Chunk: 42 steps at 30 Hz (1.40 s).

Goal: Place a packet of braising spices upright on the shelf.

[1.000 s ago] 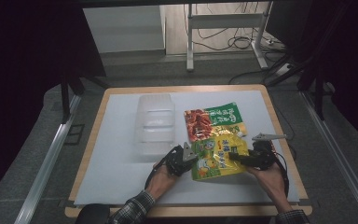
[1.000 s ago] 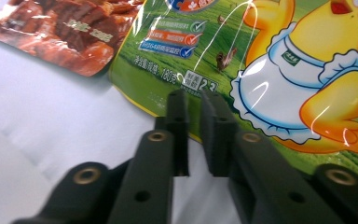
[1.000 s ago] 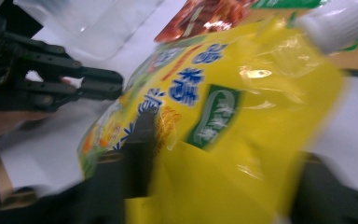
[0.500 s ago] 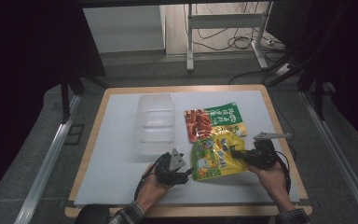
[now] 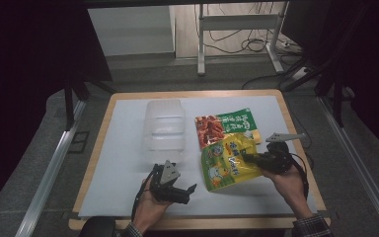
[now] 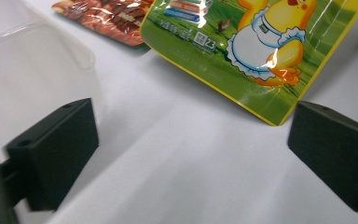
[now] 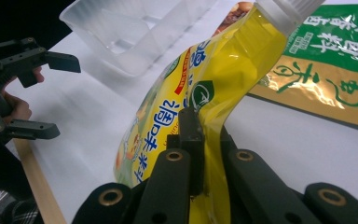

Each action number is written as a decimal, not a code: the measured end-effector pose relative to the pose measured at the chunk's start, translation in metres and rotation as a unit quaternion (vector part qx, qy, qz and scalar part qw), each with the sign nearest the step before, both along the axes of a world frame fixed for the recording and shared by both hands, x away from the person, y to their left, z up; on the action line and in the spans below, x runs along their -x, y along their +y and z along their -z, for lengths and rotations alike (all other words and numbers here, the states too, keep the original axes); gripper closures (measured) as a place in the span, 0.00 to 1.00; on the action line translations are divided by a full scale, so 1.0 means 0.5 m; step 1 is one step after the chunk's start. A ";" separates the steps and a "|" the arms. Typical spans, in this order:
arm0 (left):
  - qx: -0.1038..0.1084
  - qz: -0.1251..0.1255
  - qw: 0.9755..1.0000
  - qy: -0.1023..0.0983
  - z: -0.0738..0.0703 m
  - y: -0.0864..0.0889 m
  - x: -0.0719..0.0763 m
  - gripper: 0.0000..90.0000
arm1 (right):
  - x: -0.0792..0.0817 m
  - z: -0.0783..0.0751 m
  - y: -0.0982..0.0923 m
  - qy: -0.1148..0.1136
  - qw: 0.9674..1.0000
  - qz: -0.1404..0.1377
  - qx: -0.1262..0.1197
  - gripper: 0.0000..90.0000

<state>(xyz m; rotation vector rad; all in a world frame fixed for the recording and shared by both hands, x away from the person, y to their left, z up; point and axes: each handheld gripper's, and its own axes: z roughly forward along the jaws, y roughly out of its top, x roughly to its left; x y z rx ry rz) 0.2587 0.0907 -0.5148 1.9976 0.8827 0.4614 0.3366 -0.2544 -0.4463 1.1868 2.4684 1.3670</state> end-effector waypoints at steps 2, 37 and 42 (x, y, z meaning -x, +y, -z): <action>0.006 0.001 1.000 0.000 -0.001 0.003 0.003 0.00 | -0.002 -0.006 0.003 0.000 1.000 -0.005 -0.003 0.99; -0.052 -0.019 0.995 -0.081 -0.004 0.045 0.038 0.00 | -0.033 -0.141 0.014 -0.079 0.996 -0.040 0.023 0.99; -0.048 -0.021 0.996 -0.076 -0.005 0.053 0.040 0.00 | -0.050 -0.150 0.017 -0.084 0.995 -0.043 0.030 0.99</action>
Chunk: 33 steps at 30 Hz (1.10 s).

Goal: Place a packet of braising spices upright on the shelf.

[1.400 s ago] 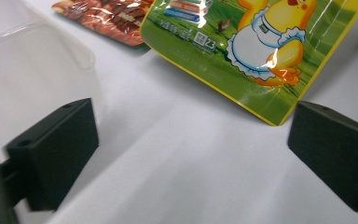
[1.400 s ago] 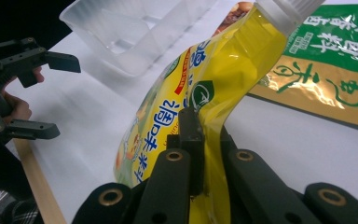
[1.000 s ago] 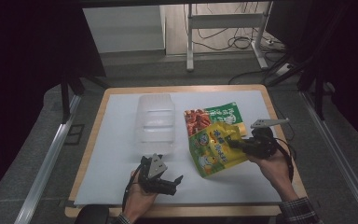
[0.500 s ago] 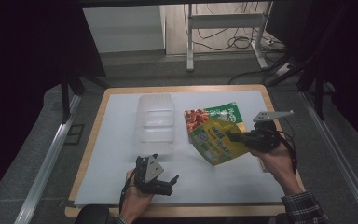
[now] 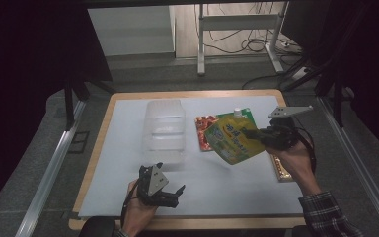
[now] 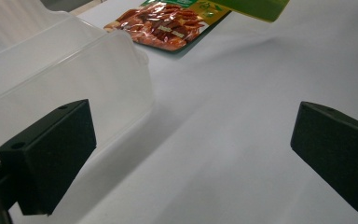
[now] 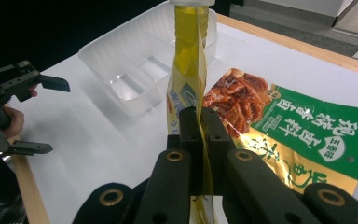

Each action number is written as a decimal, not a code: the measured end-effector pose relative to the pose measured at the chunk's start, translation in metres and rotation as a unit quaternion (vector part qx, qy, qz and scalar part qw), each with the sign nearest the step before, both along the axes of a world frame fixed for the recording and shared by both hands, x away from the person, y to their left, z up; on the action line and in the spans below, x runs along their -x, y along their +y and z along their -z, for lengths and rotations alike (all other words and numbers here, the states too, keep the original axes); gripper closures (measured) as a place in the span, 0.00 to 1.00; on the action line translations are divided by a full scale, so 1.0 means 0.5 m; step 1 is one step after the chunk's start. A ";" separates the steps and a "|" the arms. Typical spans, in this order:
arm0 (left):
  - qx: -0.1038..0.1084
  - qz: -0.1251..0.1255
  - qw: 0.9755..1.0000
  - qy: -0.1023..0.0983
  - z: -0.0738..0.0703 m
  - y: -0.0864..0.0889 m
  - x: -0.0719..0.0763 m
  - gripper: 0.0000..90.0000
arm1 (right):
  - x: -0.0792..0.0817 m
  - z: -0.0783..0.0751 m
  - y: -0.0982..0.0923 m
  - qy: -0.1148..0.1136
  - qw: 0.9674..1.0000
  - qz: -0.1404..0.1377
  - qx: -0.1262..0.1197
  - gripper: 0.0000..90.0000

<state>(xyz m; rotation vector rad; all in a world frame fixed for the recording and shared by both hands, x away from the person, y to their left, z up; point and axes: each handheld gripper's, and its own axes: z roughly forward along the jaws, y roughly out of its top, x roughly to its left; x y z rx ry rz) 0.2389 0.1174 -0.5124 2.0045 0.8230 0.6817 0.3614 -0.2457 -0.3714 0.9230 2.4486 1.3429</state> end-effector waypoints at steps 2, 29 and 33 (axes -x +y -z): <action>0.006 0.001 1.000 -0.001 -0.001 0.004 0.001 0.00 | -0.003 -0.001 0.001 -0.001 1.000 -0.001 0.001 0.99; 0.026 -0.003 1.000 0.014 -0.014 0.038 0.018 0.02 | -0.083 -0.025 0.062 0.000 1.000 -0.026 -0.007 0.99; 0.030 -0.008 0.999 0.010 -0.015 0.042 0.020 0.02 | -0.093 -0.027 0.072 -0.002 1.000 -0.030 -0.009 0.99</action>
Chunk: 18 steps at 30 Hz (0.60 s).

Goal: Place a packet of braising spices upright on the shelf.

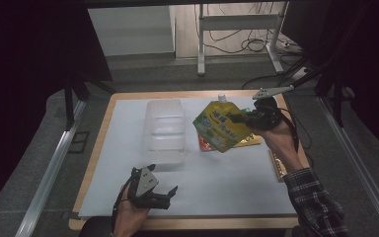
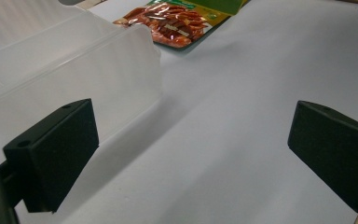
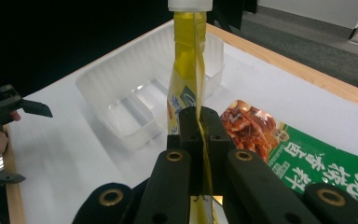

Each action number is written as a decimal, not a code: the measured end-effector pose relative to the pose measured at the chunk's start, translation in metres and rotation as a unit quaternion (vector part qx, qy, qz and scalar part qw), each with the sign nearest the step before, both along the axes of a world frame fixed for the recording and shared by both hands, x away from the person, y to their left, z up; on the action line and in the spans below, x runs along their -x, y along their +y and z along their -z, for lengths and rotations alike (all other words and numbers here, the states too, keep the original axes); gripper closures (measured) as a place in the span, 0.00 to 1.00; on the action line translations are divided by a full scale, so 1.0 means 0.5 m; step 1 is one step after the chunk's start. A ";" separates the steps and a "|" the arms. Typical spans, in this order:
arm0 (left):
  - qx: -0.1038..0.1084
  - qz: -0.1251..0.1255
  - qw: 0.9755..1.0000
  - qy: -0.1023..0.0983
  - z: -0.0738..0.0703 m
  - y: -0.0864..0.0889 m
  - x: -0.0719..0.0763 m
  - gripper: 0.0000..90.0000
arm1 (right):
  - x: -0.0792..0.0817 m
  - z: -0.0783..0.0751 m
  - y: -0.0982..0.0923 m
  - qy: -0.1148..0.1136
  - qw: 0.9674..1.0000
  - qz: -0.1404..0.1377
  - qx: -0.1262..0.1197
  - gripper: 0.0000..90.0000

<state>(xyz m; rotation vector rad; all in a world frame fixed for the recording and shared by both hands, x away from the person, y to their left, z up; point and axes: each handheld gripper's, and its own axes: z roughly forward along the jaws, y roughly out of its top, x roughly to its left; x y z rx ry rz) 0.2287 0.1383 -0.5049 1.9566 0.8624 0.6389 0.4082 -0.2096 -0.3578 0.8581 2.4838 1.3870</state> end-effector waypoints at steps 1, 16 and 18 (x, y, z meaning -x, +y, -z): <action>0.000 0.000 1.000 -0.001 0.000 0.001 0.000 0.02 | -0.005 -0.001 0.004 0.000 1.000 -0.003 -0.001 0.99; -0.008 0.003 1.000 -0.015 0.009 0.006 -0.006 0.01 | -0.035 -0.012 0.024 -0.002 1.000 -0.009 -0.001 0.99; -0.006 0.004 1.000 -0.016 0.009 0.007 -0.007 0.00 | -0.038 -0.015 0.027 -0.005 1.000 -0.010 0.000 0.99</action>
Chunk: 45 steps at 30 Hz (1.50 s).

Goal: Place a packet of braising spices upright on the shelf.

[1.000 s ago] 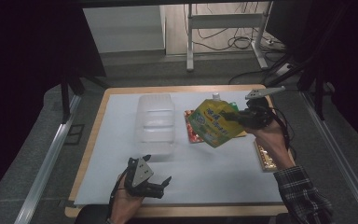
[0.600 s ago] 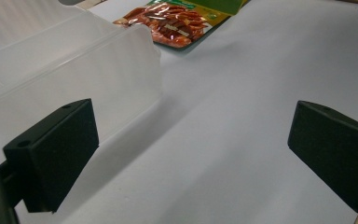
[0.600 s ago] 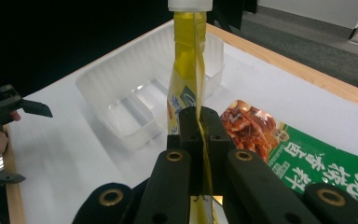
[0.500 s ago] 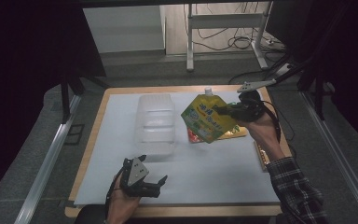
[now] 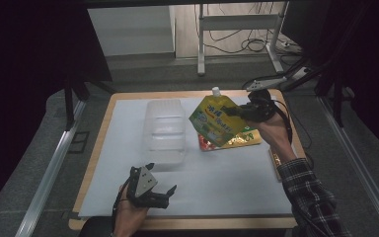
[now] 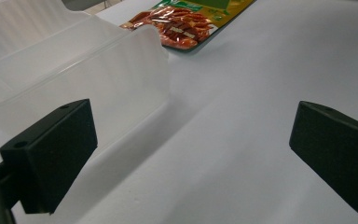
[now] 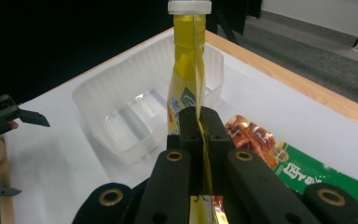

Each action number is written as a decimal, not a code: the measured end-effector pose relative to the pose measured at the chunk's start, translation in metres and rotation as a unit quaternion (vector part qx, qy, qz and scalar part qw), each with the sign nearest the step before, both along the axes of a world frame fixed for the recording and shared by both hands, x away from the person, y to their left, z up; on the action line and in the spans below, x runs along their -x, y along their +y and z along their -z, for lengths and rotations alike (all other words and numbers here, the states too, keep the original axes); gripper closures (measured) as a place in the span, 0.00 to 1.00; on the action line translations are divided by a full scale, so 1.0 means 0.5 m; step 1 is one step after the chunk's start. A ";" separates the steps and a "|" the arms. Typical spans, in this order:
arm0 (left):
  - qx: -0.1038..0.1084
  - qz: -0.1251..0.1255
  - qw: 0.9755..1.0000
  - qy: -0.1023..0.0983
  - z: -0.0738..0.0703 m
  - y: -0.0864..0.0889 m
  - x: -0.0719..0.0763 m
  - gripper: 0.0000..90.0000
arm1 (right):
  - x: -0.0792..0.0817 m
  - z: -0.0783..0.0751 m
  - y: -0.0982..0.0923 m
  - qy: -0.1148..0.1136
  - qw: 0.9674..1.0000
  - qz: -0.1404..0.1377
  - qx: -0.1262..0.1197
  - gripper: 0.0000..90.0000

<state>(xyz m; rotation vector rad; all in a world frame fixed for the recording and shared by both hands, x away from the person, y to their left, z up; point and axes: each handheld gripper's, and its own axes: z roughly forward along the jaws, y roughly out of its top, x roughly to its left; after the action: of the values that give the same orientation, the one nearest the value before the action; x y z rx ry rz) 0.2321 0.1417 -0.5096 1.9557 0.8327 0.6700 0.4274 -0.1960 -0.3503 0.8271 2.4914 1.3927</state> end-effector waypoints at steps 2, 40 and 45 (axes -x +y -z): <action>0.004 -0.001 1.000 -0.001 -0.001 0.003 -0.001 0.00 | -0.005 -0.002 0.003 -0.003 1.000 0.000 -0.002 0.99; 0.013 -0.016 1.000 0.005 -0.003 0.024 -0.011 0.00 | -0.135 -0.032 0.131 -0.017 1.000 -0.025 0.001 0.99; 0.011 -0.014 1.000 0.005 -0.003 0.022 -0.011 0.00 | -0.151 -0.033 0.146 -0.018 0.999 -0.029 0.002 0.99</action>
<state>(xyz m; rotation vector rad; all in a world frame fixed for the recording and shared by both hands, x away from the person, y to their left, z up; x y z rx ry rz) 0.2378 0.1530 -0.5081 1.9325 0.8721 0.6666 0.5030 -0.1227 -0.3338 0.7277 2.5093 1.4071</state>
